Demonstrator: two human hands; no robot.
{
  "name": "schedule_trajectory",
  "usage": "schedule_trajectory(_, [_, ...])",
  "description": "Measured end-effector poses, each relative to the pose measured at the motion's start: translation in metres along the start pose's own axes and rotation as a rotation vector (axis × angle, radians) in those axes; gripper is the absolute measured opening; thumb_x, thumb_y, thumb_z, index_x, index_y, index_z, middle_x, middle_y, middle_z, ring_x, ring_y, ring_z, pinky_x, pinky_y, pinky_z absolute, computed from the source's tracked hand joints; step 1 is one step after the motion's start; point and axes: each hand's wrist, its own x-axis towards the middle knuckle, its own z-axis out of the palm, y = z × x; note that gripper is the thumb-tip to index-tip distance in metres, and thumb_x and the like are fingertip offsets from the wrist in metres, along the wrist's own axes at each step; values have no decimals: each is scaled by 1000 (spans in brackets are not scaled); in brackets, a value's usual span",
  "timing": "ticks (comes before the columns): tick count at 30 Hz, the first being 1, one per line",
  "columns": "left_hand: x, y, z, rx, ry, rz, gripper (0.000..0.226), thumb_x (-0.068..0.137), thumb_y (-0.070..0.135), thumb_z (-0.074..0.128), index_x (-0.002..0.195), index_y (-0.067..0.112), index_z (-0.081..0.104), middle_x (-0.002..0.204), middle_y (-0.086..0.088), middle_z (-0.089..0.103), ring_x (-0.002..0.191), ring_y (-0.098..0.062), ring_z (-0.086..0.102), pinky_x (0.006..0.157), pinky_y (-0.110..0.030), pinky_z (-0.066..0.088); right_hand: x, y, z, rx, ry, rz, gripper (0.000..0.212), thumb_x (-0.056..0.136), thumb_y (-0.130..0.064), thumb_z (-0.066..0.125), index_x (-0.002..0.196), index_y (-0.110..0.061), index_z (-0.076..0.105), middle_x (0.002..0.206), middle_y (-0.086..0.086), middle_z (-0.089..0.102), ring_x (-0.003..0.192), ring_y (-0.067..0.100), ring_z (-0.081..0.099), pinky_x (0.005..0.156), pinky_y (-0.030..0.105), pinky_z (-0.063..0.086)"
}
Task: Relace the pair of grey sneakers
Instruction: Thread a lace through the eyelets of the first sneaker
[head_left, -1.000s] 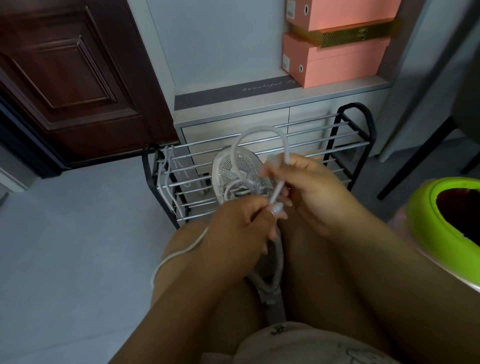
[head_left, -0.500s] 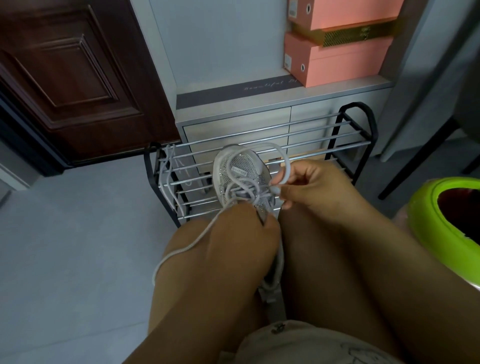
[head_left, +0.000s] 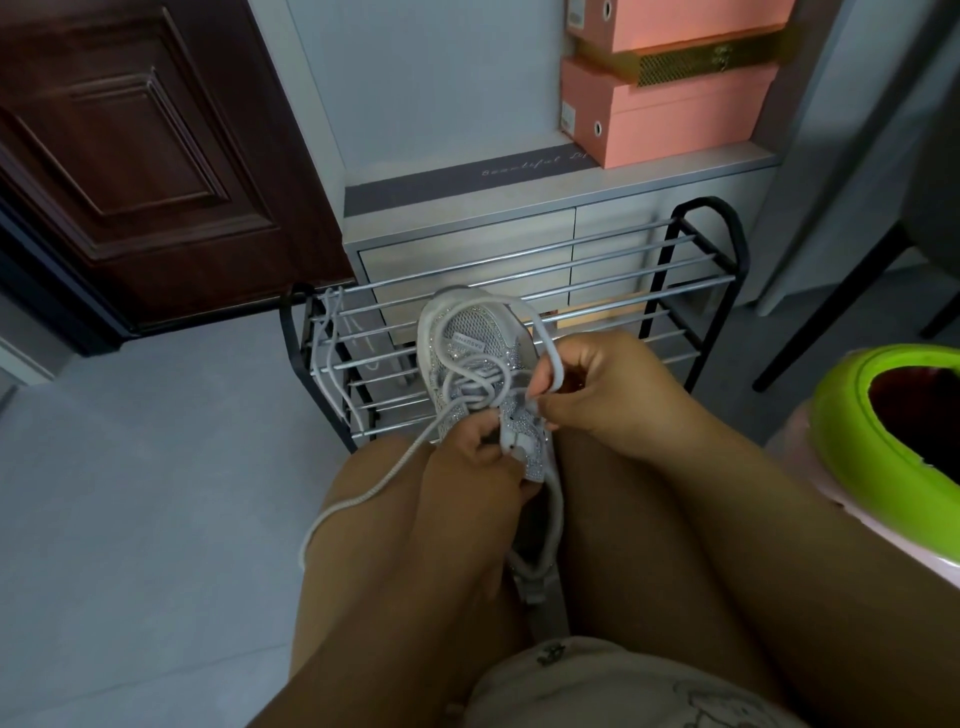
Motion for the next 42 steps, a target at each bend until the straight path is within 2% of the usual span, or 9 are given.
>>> schedule_trajectory(6, [0,-2,-2,6,-13,10,31,91,-2,53,115,16,60,96,-2,73,88,-14,70,68,-24,55,0,-2,1,-123,-14,-30,18,70,-3,72,70,-21,69,70,-4,68,67,9,64,69,29,54])
schedule_trajectory(14, [-2,-1,-1,89,-8,58,36,91,-1,51,123,14,57,99,-2,72,93,-18,68,87,-46,55,2,-6,9,-220,70,-162,20,71,-2,71,71,-22,67,66,-16,59,62,-2,55,63,12,44])
schedule_trajectory(17, [-1,-2,-1,91,-7,74,35,91,0,52,123,14,56,97,-3,72,91,-20,69,86,-48,55,2,-4,8,-167,65,-129,22,71,-1,72,70,-23,67,70,-10,65,66,2,61,67,19,51])
schedule_trajectory(19, [0,-5,-2,106,-17,89,33,91,1,53,118,19,58,88,2,73,83,-17,69,82,-42,57,2,-4,8,-133,53,-95,21,71,-1,72,70,-22,68,74,-3,68,71,11,64,72,30,54])
schedule_trajectory(22, [0,-6,-4,163,-26,128,32,90,6,56,95,38,56,74,20,70,61,4,63,59,-14,52,1,-4,9,-158,20,-89,19,72,-2,72,71,-21,69,73,-6,67,71,7,63,73,29,53])
schedule_trajectory(27, [5,-1,0,73,21,46,20,97,11,46,99,24,62,93,-6,70,87,-24,69,80,-39,55,4,-5,12,-184,-8,-47,15,73,-3,73,73,-18,70,73,-8,66,71,6,62,73,25,51])
schedule_trajectory(30, [6,-3,1,41,17,51,27,100,9,41,89,23,61,90,-7,70,84,-27,69,78,-37,54,3,-2,9,-52,35,22,15,73,2,73,72,-12,69,73,4,68,64,16,65,72,34,56])
schedule_trajectory(36, [5,-4,2,2,43,93,21,99,8,43,94,22,58,92,-8,71,82,-24,71,69,-30,55,2,-2,4,72,99,49,21,75,6,69,68,-13,65,66,9,66,55,18,63,64,32,55])
schedule_trajectory(42, [5,-4,1,-31,33,93,19,99,7,44,101,18,60,96,-9,71,83,-24,71,70,-29,55,1,-1,6,44,106,41,23,74,2,73,66,-18,65,66,3,66,59,18,64,69,36,57])
